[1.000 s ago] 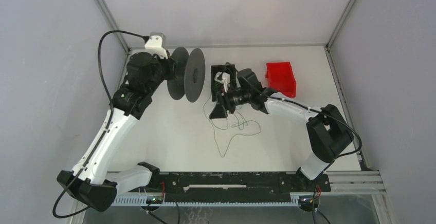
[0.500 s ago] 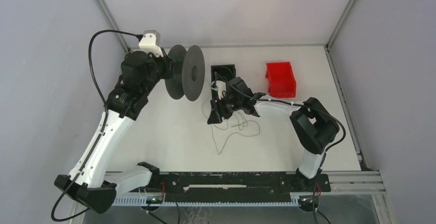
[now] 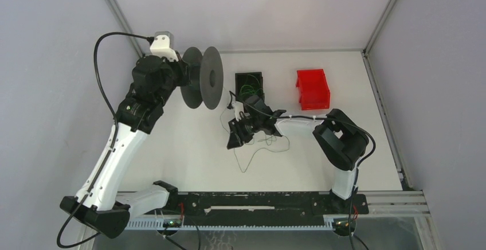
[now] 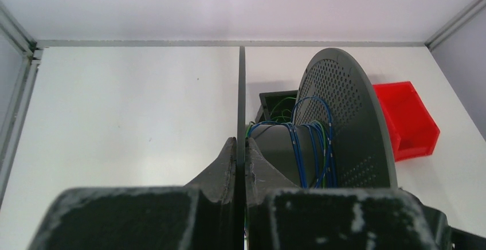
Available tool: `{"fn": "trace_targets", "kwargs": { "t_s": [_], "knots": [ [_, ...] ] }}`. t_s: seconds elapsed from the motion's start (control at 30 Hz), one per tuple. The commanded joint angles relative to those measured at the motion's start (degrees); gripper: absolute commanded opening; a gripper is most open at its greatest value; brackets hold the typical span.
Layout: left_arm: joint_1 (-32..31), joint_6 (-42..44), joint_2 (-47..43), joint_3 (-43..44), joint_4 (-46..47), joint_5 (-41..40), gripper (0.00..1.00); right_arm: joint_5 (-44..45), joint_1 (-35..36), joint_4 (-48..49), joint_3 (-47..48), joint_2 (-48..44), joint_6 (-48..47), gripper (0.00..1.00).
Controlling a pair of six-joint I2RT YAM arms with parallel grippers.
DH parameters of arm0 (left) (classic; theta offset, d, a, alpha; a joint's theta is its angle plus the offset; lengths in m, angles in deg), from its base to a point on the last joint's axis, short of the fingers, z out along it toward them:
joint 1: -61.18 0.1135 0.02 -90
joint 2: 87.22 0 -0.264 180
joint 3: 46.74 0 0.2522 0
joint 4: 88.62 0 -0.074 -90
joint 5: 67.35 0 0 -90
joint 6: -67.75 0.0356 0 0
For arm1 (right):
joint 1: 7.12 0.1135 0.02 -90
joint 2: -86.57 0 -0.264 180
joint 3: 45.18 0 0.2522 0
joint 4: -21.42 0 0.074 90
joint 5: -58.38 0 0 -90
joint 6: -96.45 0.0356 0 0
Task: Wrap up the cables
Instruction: Wrap the cable around the cable reel.
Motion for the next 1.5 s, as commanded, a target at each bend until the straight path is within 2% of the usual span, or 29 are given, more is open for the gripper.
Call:
{"fn": "trace_targets", "kwargs": {
  "t_s": [0.0,0.2,0.37,0.7,1.0,1.2,1.47],
  "knots": [
    [0.58,-0.56,-0.9,5.02,5.47,-4.25,0.0,-2.19,0.34,2.42,-0.29,-0.54,0.52,0.4],
    [0.62,0.93,-0.14,4.56,7.3,-6.81,0.0,-4.0,0.59,-0.63,-0.26,-3.63,-4.66,0.08],
    [0.58,0.73,1.22,4.34,8.44,-8.56,0.0,-5.92,2.46,-5.32,-0.21,-7.78,-11.21,0.01],
    [0.4,0.68,5.1,3.76,9.74,-13.75,0.0,-7.01,9.41,-16.12,4.57,-12.69,-21.13,0.0],
    [-3.62,5.07,5.47,-3.46,15.04,-18.28,0.0,-8.31,10.89,-28.4,20.77,-12.48,-23.44,0.0],
    [-6.93,6.75,4.8,-8.1,17.04,-18.84,0.0,-9.73,7.72,-31.76,29.49,-12.11,-20.57,0.0],
    [-10.41,11.22,3.32,-12.77,18.43,-13.88,0.0,-9.67,-0.28,-33.03,39.22,-10.98,-18.17,0.0]
  ]
}}
